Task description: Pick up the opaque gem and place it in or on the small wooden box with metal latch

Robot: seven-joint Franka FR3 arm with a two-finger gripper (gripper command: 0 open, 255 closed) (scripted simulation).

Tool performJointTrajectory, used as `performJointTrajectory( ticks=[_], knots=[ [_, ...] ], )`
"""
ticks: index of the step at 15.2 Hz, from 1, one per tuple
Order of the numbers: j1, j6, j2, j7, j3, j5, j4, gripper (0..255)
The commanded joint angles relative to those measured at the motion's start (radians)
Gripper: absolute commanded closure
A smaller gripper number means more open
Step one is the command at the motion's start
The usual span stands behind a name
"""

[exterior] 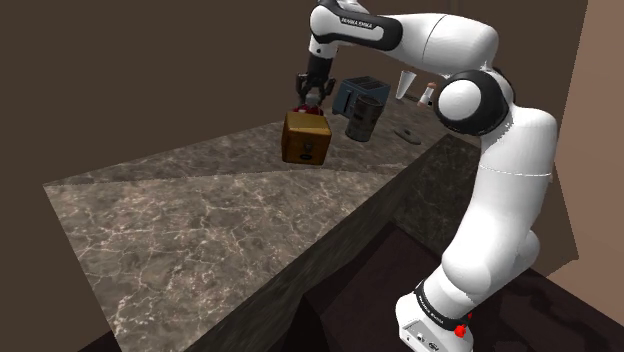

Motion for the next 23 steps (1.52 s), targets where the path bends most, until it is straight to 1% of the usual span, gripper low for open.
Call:
performJointTrajectory(
  ticks=[1,7,14,22,23],
  knots=[
    [-0.014,-0.057,0.097,-0.041,-0.015,-0.01,0.155,255],
    [-0.023,0.036,0.077,-0.04,-0.015,-0.008,0.042,255],
    [-0.029,0.132,0.072,-0.037,-0.016,-0.008,-0.06,255],
    [-0.029,0.132,0.072,-0.037,-0.016,-0.008,-0.06,255],
    [-0.029,0.132,0.072,-0.037,-0.016,-0.008,-0.06,0]
  ],
)
